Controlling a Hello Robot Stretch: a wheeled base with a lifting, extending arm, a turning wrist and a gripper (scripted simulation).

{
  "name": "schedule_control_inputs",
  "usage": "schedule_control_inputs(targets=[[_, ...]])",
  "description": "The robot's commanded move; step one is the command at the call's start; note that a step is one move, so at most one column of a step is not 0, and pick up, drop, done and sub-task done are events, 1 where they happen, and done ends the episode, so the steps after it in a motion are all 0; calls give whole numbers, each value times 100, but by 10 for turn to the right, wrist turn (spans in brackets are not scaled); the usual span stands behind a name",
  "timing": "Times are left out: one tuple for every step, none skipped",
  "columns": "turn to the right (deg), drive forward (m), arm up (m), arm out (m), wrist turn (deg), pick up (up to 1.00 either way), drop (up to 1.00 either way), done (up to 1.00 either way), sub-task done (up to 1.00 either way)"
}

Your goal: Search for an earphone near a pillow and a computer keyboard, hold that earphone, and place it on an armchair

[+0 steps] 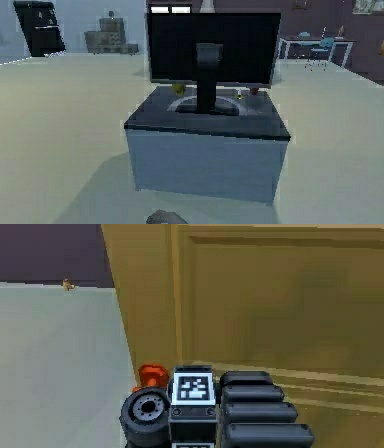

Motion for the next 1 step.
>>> schedule_control_inputs(targets=[[0,35,0,0,0,0,0,0,0]])
